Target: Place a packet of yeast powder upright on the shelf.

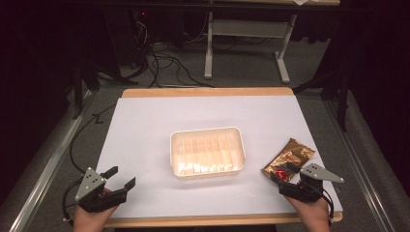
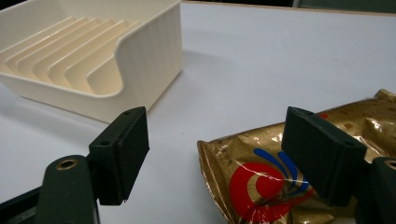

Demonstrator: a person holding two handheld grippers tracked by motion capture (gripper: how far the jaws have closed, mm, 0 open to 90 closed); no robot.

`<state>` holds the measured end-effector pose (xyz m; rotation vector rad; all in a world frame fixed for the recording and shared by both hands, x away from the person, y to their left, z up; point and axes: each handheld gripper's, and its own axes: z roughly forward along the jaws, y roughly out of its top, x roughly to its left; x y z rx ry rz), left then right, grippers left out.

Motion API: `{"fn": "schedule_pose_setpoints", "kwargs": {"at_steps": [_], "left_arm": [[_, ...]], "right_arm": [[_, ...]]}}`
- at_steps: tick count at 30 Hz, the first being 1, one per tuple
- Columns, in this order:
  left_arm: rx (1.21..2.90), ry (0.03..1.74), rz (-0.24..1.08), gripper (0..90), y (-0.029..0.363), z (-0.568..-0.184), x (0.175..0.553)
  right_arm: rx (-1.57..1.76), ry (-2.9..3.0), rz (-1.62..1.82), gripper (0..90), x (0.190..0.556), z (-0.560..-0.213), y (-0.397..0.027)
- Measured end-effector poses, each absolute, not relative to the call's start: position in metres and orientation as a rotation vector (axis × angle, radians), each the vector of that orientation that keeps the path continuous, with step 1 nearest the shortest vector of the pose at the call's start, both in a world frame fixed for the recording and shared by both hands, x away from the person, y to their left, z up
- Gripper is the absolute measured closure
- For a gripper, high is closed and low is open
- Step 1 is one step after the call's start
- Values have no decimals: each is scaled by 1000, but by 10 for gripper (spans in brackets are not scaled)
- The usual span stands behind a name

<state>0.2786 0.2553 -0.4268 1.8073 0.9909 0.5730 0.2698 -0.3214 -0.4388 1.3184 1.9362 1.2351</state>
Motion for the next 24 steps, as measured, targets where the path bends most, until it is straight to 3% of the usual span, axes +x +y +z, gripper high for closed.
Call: {"fn": "schedule_pose_setpoints", "kwargs": {"at_steps": [16, 19, 24], "left_arm": [[1791, 959, 572, 206, 243, -422, 287], [1802, 956, 567, 178, 240, -423, 290], [1823, 946, 561, 163, 233, -424, 294]], "right_arm": [[1336, 1961, 1218, 187, 254, -441, -325], [1346, 1977, 1211, 236, 252, -443, -327], [1407, 1975, 1166, 418, 249, -451, -340]]}}
